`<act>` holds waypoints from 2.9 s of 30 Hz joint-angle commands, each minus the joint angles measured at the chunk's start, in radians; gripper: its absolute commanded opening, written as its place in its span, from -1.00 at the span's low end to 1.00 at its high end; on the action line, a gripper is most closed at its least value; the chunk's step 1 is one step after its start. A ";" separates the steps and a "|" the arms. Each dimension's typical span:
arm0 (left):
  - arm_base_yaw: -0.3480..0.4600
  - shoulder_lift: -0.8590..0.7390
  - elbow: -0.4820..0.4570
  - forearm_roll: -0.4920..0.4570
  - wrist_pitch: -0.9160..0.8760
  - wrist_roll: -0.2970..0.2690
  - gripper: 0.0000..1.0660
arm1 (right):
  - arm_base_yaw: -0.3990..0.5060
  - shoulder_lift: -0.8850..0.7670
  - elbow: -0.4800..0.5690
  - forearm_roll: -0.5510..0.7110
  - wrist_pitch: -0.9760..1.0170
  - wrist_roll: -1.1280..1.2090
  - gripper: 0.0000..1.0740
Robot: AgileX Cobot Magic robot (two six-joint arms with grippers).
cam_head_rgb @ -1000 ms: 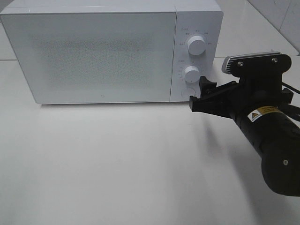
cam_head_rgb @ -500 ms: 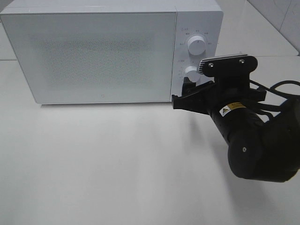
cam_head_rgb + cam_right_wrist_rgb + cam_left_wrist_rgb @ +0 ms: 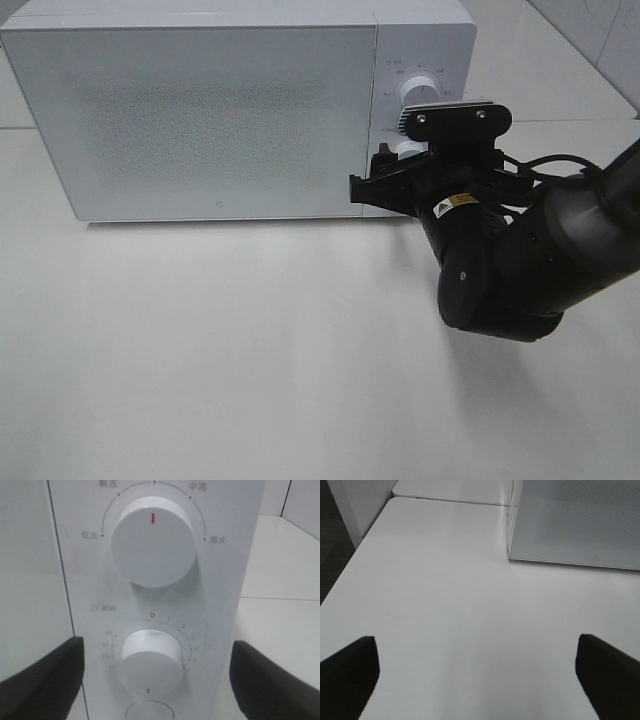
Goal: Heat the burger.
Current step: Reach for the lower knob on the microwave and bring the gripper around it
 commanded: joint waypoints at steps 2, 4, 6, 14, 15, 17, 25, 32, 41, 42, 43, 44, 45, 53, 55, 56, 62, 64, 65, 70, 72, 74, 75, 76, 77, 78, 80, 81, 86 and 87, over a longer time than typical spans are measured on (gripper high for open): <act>0.001 -0.015 0.003 -0.004 -0.009 -0.005 0.88 | -0.010 0.037 -0.047 -0.010 -0.075 -0.013 0.42; 0.001 -0.015 0.003 -0.004 -0.009 -0.005 0.88 | -0.011 0.046 -0.055 -0.010 -0.069 -0.013 0.42; 0.001 -0.015 0.003 -0.004 -0.009 -0.005 0.88 | -0.016 0.057 -0.067 -0.010 -0.052 -0.013 0.42; 0.001 -0.015 0.003 -0.004 -0.009 -0.005 0.88 | -0.040 0.063 -0.089 -0.022 -0.037 -0.011 0.42; 0.001 -0.015 0.003 -0.004 -0.009 -0.005 0.88 | -0.044 0.063 -0.090 -0.028 -0.033 -0.008 0.42; 0.001 -0.015 0.003 -0.004 -0.009 -0.005 0.88 | -0.048 0.063 -0.090 -0.034 -0.031 -0.008 0.42; 0.001 -0.015 0.003 -0.004 -0.009 -0.005 0.88 | -0.050 0.075 -0.090 -0.067 -0.023 -0.005 0.42; 0.001 -0.015 0.003 -0.004 -0.009 -0.005 0.88 | -0.050 0.086 -0.090 -0.080 -0.037 -0.005 0.42; 0.001 -0.015 0.003 -0.004 -0.009 -0.005 0.88 | -0.049 0.086 -0.090 -0.084 -0.033 -0.005 0.18; 0.001 -0.015 0.003 -0.004 -0.009 -0.005 0.88 | -0.049 0.086 -0.090 -0.084 -0.033 -0.005 0.02; 0.001 -0.015 0.003 -0.004 -0.009 -0.005 0.88 | -0.049 0.086 -0.090 -0.084 -0.033 -0.005 -0.09; 0.001 -0.015 0.003 -0.004 -0.009 -0.005 0.88 | -0.049 0.086 -0.090 -0.084 -0.033 -0.005 -0.09; 0.001 -0.015 0.003 -0.004 -0.009 -0.005 0.88 | -0.049 0.086 -0.090 -0.084 -0.033 -0.005 -0.30; 0.001 -0.015 0.003 -0.004 -0.009 -0.005 0.88 | -0.049 0.086 -0.090 -0.092 -0.033 -0.001 -1.00; 0.001 -0.015 0.003 -0.004 -0.009 -0.005 0.88 | -0.049 0.086 -0.090 -0.092 -0.033 -0.001 -1.00; 0.001 -0.015 0.003 -0.004 -0.009 -0.005 0.88 | -0.049 0.086 -0.090 -0.092 -0.033 -0.001 -1.00; 0.001 -0.015 0.003 -0.004 -0.009 -0.005 0.88 | -0.049 0.086 -0.090 -0.093 -0.044 0.003 -1.00; 0.001 -0.015 0.003 -0.004 -0.009 -0.005 0.88 | -0.049 0.086 -0.090 -0.126 -0.088 0.026 -1.00; 0.001 -0.015 0.003 -0.004 -0.009 -0.005 0.88 | -0.049 0.086 -0.090 -0.126 -0.088 0.026 -1.00; 0.001 -0.015 0.003 -0.004 -0.009 -0.005 0.88 | -0.049 0.086 -0.090 -0.171 -0.095 0.069 -1.00; 0.001 -0.015 0.003 -0.004 -0.009 -0.005 0.88 | -0.049 0.086 -0.090 -0.180 -0.097 0.088 -1.00; 0.001 -0.015 0.003 -0.004 -0.009 -0.005 0.88 | -0.049 0.086 -0.090 -0.216 -0.140 0.250 -1.00; 0.001 -0.015 0.003 -0.004 -0.009 -0.005 0.88 | -0.049 0.086 -0.090 -0.216 -0.140 0.250 -1.00; 0.001 -0.015 0.003 -0.004 -0.009 -0.005 0.88 | -0.049 0.086 -0.090 -0.226 -0.149 0.309 -1.00; 0.001 -0.015 0.003 -0.004 -0.009 -0.005 0.88 | -0.049 0.086 -0.090 -0.239 -0.170 0.427 -1.00; 0.001 -0.015 0.003 -0.004 -0.009 -0.005 0.88 | -0.049 0.086 -0.090 -0.239 -0.170 0.427 -1.00; 0.001 -0.015 0.003 -0.004 -0.009 -0.005 0.88 | -0.049 0.086 -0.090 -0.249 -0.177 0.533 -1.00; 0.001 -0.015 0.003 -0.004 -0.009 -0.005 0.88 | -0.049 0.086 -0.090 -0.250 -0.177 0.583 -1.00; 0.001 -0.015 0.003 -0.004 -0.009 -0.005 0.88 | -0.049 0.086 -0.090 -0.262 -0.175 0.878 -1.00; 0.001 -0.015 0.003 -0.004 -0.009 -0.005 0.88 | -0.049 0.086 -0.090 -0.270 -0.179 0.981 -1.00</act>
